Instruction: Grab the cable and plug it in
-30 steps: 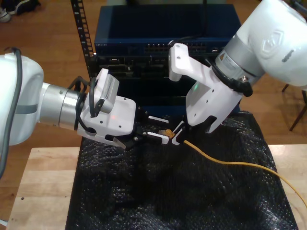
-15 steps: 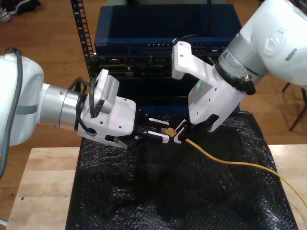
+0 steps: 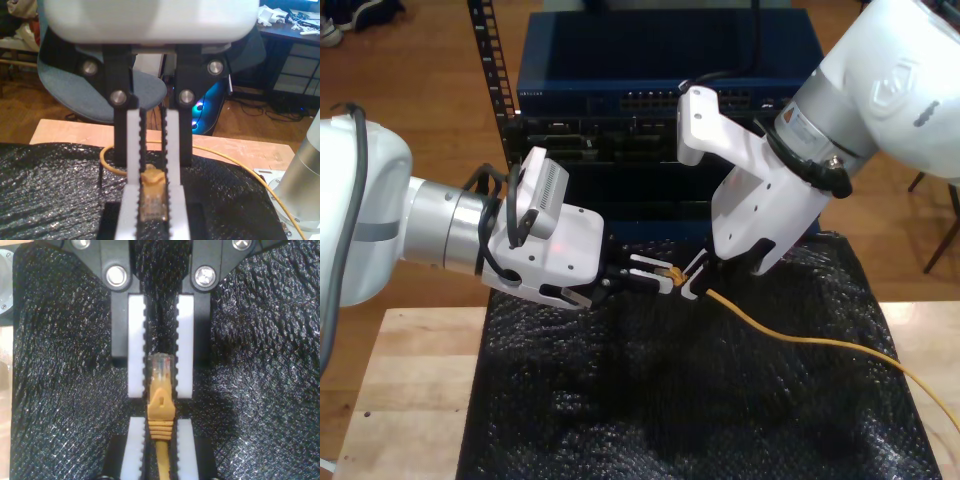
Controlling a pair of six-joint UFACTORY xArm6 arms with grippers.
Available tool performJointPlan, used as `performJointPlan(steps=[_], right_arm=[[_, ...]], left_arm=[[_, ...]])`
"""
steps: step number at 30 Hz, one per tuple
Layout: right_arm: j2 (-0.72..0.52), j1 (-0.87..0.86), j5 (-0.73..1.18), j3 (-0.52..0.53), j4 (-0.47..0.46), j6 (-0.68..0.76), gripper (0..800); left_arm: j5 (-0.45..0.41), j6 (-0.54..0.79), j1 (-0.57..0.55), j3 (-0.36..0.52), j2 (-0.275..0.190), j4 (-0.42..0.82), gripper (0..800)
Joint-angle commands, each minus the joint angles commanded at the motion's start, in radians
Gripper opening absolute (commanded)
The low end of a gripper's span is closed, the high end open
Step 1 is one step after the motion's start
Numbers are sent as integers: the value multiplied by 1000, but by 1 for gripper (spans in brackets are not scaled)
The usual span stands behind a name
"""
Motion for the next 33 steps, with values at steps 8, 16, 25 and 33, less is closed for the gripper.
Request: performJointPlan(steps=[8, 16, 25, 33], right_arm=[[0, 0, 0, 0, 0, 2, 107], [-18, -2, 0, 0, -2, -14, 526], [-52, 3, -5, -5, 0, -114, 792], [-52, 2, -5, -17, -3, -118, 791]], left_arm=[[2, 0, 0, 6, 0, 0, 14], [8, -6, 0, 5, 0, 0, 3], [34, -46, 5, -2, 9, 0, 6], [106, -87, 35, -9, 44, 0, 8]])
